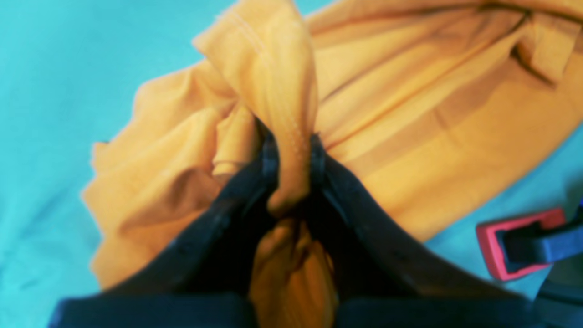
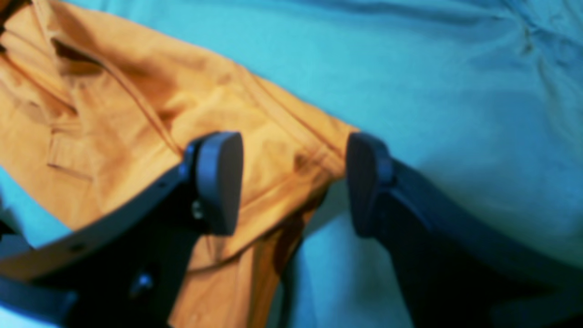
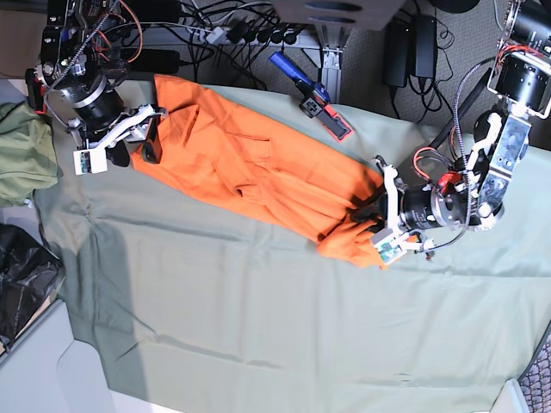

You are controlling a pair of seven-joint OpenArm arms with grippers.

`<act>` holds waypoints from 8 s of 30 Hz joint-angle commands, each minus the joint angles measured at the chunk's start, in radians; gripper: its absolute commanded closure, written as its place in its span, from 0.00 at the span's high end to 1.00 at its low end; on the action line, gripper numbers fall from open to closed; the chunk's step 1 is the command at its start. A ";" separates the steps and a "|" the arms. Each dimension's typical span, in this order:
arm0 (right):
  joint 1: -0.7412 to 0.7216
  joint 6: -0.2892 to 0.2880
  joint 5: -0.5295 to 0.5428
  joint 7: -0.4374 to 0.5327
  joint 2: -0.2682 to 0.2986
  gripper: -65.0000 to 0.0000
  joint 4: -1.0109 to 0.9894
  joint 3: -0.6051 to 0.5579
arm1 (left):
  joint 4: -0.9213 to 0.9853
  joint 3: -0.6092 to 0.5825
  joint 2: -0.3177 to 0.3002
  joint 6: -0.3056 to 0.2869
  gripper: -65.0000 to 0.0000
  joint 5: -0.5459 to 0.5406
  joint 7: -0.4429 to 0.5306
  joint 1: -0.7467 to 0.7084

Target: Fold the T-shirt properly

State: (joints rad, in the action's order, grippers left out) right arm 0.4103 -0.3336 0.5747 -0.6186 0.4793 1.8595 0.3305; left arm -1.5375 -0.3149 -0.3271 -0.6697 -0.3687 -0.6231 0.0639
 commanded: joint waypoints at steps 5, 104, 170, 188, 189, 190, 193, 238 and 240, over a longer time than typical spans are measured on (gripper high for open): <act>-0.003 -0.089 -0.021 0.039 0.002 0.55 0.016 0.011 | -0.011 0.000 0.022 0.000 0.20 -0.068 0.022 0.016; 0.039 -0.116 0.406 -0.174 -0.152 0.55 -0.139 0.187 | -0.002 0.011 0.158 -0.028 0.00 -0.237 -0.055 -0.042; 0.014 -0.119 0.349 -0.140 -0.216 0.55 -0.182 0.073 | -0.002 0.011 0.111 -0.028 0.00 -0.255 -0.055 -0.048; -0.006 -0.119 0.177 -0.017 -0.139 0.00 -0.183 0.140 | -0.057 0.016 0.102 -0.028 0.00 -0.320 -0.078 -0.031; -0.006 -0.119 0.174 -0.017 -0.125 0.00 -0.183 0.152 | -0.061 0.016 0.102 -0.028 0.00 -0.336 -0.082 -0.031; -0.006 -0.119 0.172 -0.017 -0.111 0.00 -0.183 0.164 | -0.064 0.016 0.103 -0.028 0.00 -0.357 -0.090 -0.031; -0.005 -0.119 0.163 -0.017 -0.076 0.00 -0.183 0.199 | -0.076 0.014 0.102 -0.028 0.00 -0.402 -0.111 -0.031; -0.136 -0.142 -0.176 0.114 -0.468 0.00 0.126 -0.404 | -0.119 0.239 -0.307 -0.028 0.00 -0.415 -0.123 -0.118; -0.136 -0.142 -0.218 0.142 -0.469 0.17 0.114 -0.426 | -0.119 0.239 -0.307 -0.028 0.00 -0.417 -0.123 -0.120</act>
State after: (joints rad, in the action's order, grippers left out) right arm 0.2798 -0.3614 0.3412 -0.5060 0.0139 1.9564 -0.0933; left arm -1.6394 -0.0849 -0.6178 -0.6857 -0.7685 -0.7628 -0.0700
